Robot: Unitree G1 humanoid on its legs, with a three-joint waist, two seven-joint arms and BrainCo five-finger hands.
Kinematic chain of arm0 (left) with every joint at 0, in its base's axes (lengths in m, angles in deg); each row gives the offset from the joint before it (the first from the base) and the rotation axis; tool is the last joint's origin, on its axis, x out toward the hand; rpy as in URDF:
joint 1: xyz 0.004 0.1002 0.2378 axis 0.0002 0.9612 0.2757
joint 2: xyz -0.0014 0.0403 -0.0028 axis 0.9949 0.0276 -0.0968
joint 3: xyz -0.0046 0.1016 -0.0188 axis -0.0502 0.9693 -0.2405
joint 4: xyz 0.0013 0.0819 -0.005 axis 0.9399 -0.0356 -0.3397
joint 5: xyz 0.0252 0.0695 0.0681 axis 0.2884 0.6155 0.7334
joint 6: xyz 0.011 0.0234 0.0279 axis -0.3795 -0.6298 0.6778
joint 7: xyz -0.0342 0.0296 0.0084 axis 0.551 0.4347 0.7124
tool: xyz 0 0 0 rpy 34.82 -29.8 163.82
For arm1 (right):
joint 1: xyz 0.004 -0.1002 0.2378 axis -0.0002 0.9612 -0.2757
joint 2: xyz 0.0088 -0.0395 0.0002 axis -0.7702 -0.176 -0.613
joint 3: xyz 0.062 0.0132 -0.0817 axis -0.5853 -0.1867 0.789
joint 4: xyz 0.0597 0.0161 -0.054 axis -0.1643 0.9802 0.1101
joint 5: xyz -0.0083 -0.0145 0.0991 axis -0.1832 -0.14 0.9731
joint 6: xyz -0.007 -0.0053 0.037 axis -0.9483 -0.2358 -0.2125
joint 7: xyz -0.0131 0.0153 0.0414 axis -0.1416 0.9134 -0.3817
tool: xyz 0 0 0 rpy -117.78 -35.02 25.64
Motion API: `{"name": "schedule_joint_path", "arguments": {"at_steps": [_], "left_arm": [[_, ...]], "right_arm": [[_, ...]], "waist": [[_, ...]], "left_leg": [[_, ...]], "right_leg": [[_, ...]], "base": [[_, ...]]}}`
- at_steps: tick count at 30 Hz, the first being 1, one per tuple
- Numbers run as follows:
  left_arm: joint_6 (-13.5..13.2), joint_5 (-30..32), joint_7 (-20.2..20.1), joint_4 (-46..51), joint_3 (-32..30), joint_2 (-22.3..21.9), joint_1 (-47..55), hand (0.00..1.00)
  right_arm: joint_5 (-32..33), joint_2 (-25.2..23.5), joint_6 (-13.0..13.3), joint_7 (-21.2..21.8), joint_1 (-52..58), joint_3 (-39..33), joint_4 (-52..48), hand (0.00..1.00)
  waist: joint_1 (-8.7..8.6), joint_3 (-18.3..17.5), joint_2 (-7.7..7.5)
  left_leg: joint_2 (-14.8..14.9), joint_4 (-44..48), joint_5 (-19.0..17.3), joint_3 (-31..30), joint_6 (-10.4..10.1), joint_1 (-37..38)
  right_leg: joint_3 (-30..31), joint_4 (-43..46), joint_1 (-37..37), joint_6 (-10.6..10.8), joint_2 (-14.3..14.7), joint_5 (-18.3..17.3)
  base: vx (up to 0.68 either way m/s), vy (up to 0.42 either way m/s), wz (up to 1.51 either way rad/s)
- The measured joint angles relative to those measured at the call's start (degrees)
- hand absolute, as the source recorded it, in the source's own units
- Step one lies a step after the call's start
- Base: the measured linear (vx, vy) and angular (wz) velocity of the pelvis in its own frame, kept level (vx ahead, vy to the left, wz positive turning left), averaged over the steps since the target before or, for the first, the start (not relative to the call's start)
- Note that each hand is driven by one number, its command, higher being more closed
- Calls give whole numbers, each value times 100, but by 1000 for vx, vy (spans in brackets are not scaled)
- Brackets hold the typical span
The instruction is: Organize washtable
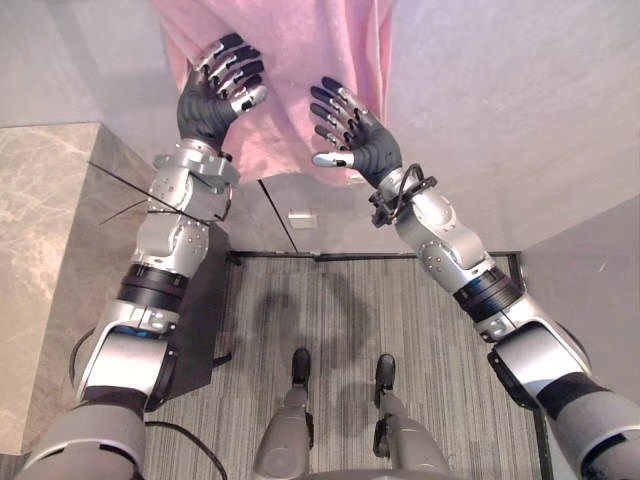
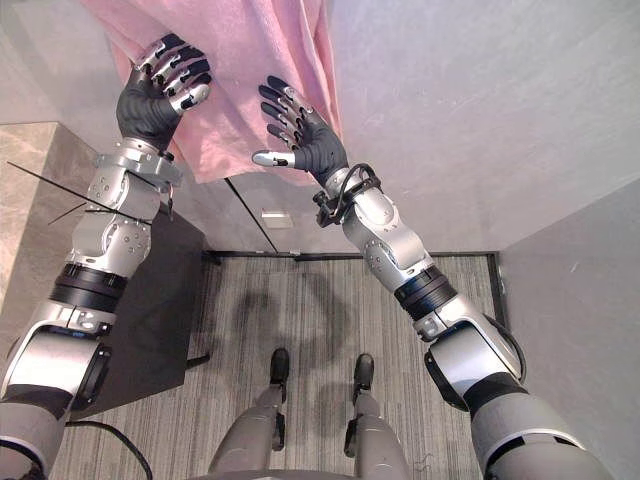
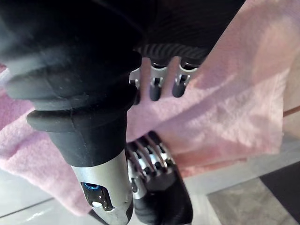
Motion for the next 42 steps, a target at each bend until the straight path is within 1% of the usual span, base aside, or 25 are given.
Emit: {"name": "schedule_joint_path", "arguments": {"at_steps": [2,3,7,10,14,19,22,23,26,28,35,37,38,40,42], "left_arm": [[2,0,33,-167,-5,0,-141,0],[-1,1,110,-168,-15,0,-166,0],[-12,2,126,-399,-112,0,-245,0],[-11,8,131,-543,-319,1,-325,0],[-11,17,147,-543,-543,1,-330,0],[-13,68,377,-552,-1055,29,-330,0],[-32,133,532,-589,-1190,326,-333,0],[-80,133,570,-588,-1282,393,-338,0],[-165,133,654,-591,-1592,425,-337,0],[-228,132,736,-597,-1785,541,-335,0],[-353,130,755,-593,-2264,868,-183,0],[-362,131,753,-592,-2352,929,28,0],[-362,131,749,-591,-2400,940,87,0],[-362,131,752,-592,-2571,971,262,0],[-361,130,750,-604,-2644,970,390,0]], "right_arm": [[5,1,2,-62,-73,-12,6,0],[19,0,12,-82,-97,-40,6,0],[52,-18,22,-101,-130,-138,74,0],[62,-32,42,-115,-130,-374,216,0],[109,-24,139,-194,-130,-559,215,0],[170,16,236,-202,-128,-824,219,0],[229,58,243,-208,-127,-1041,226,0],[228,98,242,-209,-128,-1082,232,0],[229,112,256,-220,-130,-1225,355,0],[231,194,259,-233,-130,-1255,416,0],[295,195,280,-200,-25,-1609,368,0],[300,226,361,-195,279,-1819,187,0],[313,226,372,-193,365,-1873,143,0],[360,235,416,-189,619,-2067,134,0],[463,239,454,-190,785,-2204,133,0]], "waist": [[-15,105,0],[-14,115,2],[-14,120,1],[-6,145,3],[-10,203,4],[-4,292,5],[7,296,5],[8,296,5],[19,296,4],[25,297,3],[9,316,-30],[10,323,-41],[4,327,-49],[1,373,-127],[-12,394,-165]], "left_leg": [[1,0,17,0,-1,-4],[3,0,17,0,-2,-43],[4,0,18,5,-2,-118],[3,0,19,-1,-2,-126],[5,-1,19,-14,-2,-162],[8,-1,36,-18,-2,-177],[4,-1,73,-46,-1,-183],[1,-1,82,-60,-8,-193],[0,-1,91,-92,-14,-202],[1,-1,101,-109,-16,-209],[13,-1,101,-27,-17,-181],[16,0,98,18,-18,-160],[17,0,98,27,-18,-155],[30,1,97,98,-19,-114],[35,1,97,128,-19,-92]], "right_leg": [[9,0,-10,-3,0,5],[18,0,-57,-5,1,7],[26,0,-139,-13,2,22],[20,1,-141,-14,1,21],[8,1,-163,-20,1,28],[-1,1,-173,-22,5,43],[-13,1,-172,-22,8,43],[-24,2,-172,-22,10,43],[-47,2,-169,-22,11,43],[-62,2,-169,-23,13,44],[12,1,-176,-30,25,61],[55,1,-178,-29,28,63],[67,1,-178,-28,31,67],[140,0,-178,-33,45,89],[164,0,-177,-31,52,104]], "base": [[-16,21,-3],[0,0,0],[0,0,0],[0,0,0],[-8,3,1],[-14,3,0],[-7,1,2],[-17,3,6],[-23,4,5],[-31,3,3],[-26,2,-5],[-10,1,-8],[-21,2,-10],[-28,-1,-15],[-37,-4,-10]]}}
